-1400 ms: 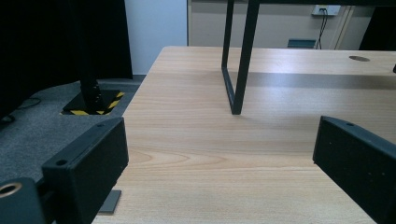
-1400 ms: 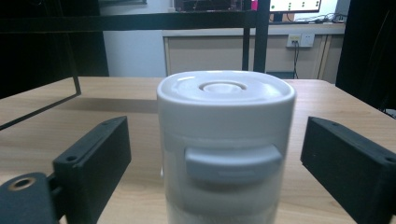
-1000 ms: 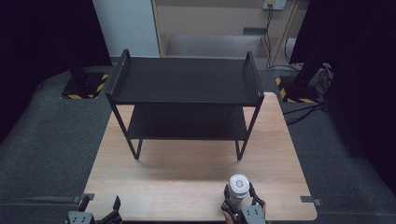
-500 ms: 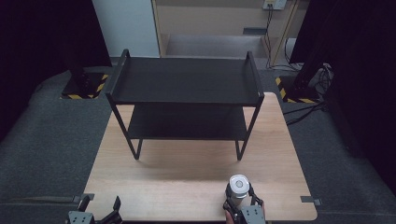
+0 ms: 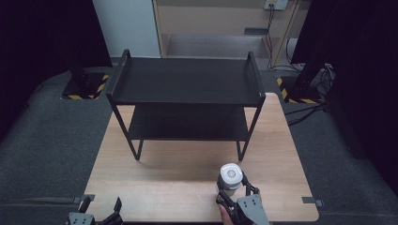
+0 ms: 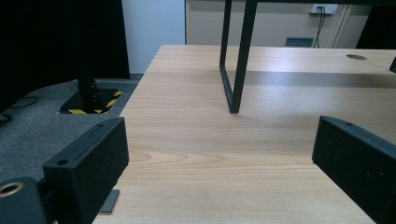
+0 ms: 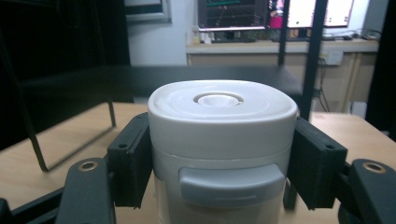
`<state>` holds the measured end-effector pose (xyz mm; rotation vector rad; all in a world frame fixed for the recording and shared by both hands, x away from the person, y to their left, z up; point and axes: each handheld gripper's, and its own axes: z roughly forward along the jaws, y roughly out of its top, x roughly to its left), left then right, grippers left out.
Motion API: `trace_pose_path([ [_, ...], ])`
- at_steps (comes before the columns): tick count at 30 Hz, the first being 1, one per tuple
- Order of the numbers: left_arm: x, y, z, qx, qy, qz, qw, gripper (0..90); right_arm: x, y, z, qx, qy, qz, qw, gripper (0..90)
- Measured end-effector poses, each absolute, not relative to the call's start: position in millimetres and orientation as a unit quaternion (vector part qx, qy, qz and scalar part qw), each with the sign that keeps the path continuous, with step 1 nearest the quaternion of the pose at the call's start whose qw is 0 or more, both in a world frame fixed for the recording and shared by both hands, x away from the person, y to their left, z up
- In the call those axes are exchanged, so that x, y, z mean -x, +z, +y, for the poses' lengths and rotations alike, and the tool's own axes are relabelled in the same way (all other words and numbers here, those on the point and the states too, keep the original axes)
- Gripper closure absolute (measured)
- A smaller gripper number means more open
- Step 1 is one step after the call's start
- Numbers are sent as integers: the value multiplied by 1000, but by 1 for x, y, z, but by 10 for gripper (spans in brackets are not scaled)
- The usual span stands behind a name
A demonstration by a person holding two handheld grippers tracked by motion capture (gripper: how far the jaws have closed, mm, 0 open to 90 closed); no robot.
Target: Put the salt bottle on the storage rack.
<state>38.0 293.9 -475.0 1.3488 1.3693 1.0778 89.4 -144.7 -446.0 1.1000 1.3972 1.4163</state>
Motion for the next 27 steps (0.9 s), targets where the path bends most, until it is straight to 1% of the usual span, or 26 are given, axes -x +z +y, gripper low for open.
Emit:
trace_pose_path([
  [2,-38,-475,294,-546,436,554,453,26,-93,-441,-144,-436,569,557,420,320],
  [8,-36,-474,295,-545,435,553,456,26,-115,-409,-139,-427,587,554,407,320],
  [13,-37,-474,296,-547,432,552,459,26,-126,-391,-138,-422,593,553,404,320],
  [22,-38,-473,297,-551,428,549,461,26,-148,-369,-134,-416,588,557,412,320],
  [27,-38,-472,299,-551,427,549,461,26,-158,-363,-134,-424,589,554,407,320],
])
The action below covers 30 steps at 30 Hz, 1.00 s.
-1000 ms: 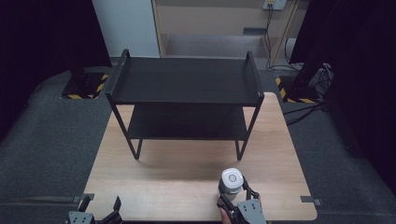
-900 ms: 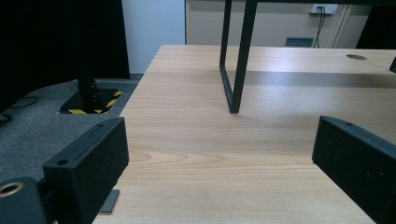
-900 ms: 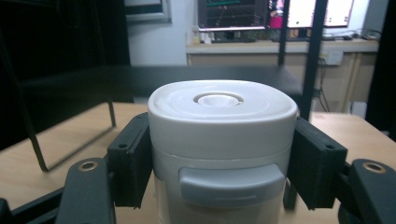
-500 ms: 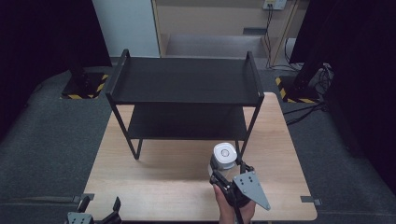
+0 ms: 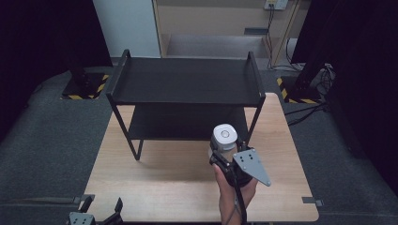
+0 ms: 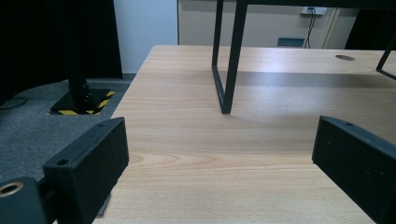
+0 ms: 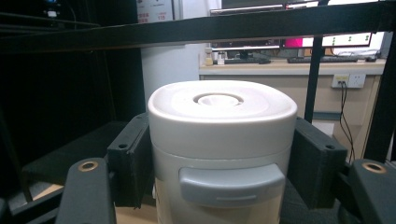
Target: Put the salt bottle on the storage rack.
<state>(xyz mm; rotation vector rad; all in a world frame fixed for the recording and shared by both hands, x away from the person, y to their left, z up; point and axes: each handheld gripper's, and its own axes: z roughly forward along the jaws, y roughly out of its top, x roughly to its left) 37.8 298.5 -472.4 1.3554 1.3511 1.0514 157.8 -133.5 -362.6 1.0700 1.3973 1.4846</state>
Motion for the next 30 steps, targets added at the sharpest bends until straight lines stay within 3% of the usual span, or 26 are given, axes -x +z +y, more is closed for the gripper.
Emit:
trace_pose_path([
  [30,-41,-473,313,-536,434,563,455,28,-227,-340,-111,-438,557,573,413,320],
])
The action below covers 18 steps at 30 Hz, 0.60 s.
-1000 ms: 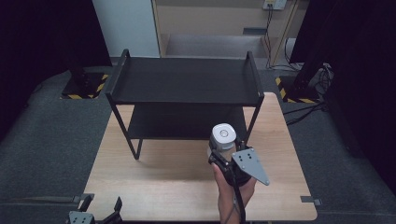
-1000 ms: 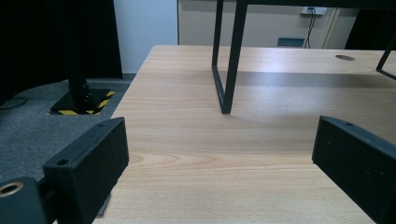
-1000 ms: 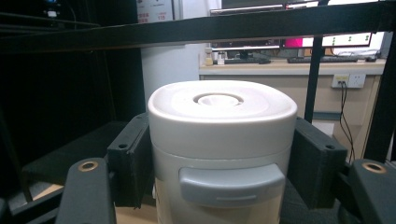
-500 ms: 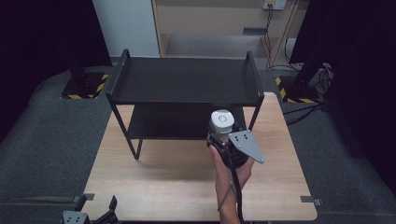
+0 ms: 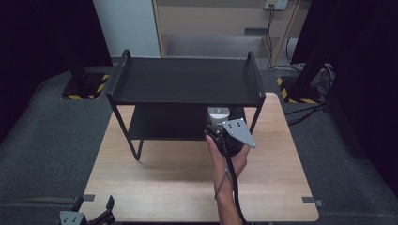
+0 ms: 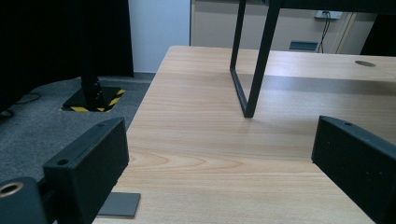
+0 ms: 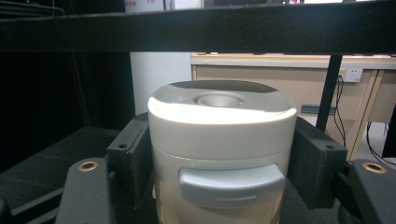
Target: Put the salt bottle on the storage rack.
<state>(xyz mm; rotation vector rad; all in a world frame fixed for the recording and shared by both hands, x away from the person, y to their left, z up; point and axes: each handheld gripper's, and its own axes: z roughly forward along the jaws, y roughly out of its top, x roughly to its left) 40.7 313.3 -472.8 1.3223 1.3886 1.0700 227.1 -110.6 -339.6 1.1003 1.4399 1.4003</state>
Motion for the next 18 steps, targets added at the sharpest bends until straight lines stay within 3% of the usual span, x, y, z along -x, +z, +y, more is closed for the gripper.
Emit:
trace_pose_path([
  [18,-41,-474,322,-533,434,566,456,29,-251,-343,-98,-446,549,571,418,319],
])
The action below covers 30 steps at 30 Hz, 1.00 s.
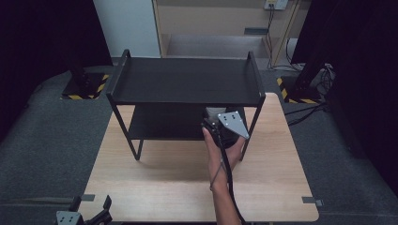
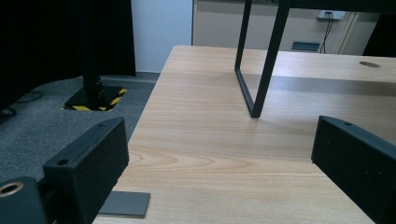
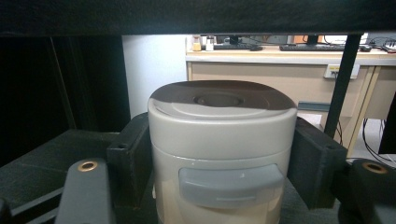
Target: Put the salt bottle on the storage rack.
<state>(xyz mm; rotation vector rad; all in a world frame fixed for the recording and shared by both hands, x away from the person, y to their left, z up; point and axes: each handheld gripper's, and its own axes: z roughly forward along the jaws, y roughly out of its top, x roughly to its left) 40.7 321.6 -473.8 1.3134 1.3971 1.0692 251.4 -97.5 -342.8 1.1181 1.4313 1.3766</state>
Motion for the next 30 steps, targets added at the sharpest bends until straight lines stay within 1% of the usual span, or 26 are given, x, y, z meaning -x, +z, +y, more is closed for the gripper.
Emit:
trace_pose_path([
  [10,-41,-475,324,-530,433,569,455,29,-263,-347,-91,-457,543,565,421,319],
  [18,-41,-475,325,-530,432,571,454,29,-264,-349,-86,-454,538,566,430,318],
  [30,-41,-476,325,-531,430,571,456,29,-263,-351,-87,-454,540,563,431,316],
])
